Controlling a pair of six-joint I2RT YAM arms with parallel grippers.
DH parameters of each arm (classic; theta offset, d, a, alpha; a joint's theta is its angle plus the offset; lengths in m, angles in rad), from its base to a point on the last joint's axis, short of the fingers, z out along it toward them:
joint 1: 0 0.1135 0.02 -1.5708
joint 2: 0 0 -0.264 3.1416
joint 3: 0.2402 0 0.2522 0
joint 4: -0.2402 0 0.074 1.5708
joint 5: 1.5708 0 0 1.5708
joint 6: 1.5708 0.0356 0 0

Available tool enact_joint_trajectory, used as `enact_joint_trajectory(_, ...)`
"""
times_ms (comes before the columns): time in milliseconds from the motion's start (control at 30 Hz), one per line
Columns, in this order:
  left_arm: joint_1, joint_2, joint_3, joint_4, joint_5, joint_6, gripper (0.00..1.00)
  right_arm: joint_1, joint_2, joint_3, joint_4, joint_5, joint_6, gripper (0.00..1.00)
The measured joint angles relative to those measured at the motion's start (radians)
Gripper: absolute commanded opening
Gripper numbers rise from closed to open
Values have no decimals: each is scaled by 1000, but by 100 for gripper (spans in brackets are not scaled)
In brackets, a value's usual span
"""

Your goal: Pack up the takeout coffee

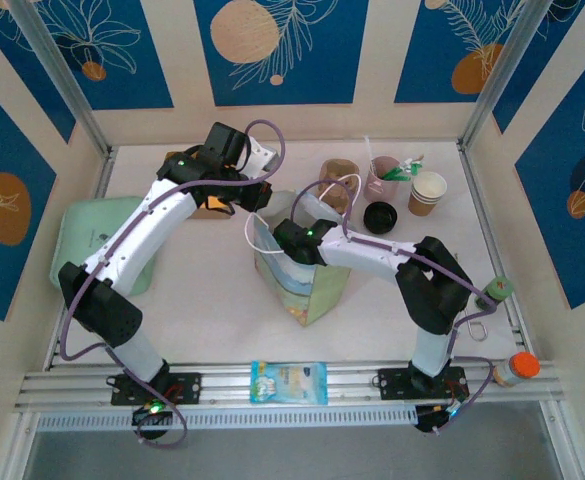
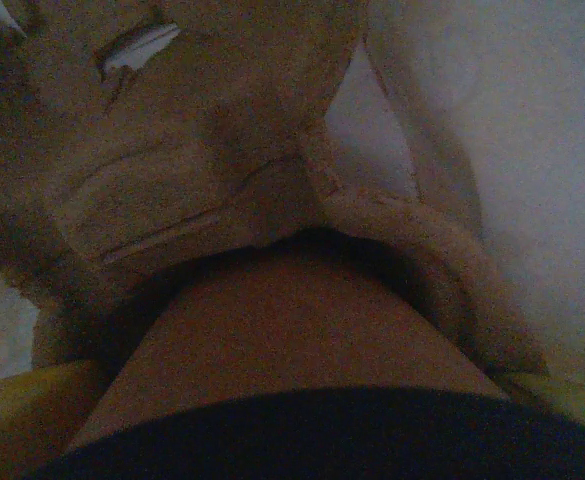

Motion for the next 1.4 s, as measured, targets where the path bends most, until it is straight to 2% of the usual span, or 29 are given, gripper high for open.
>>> enact_joint_trajectory(1400,0,-10,-14,5,0,0,1,18,26,17,-19,19,19,99)
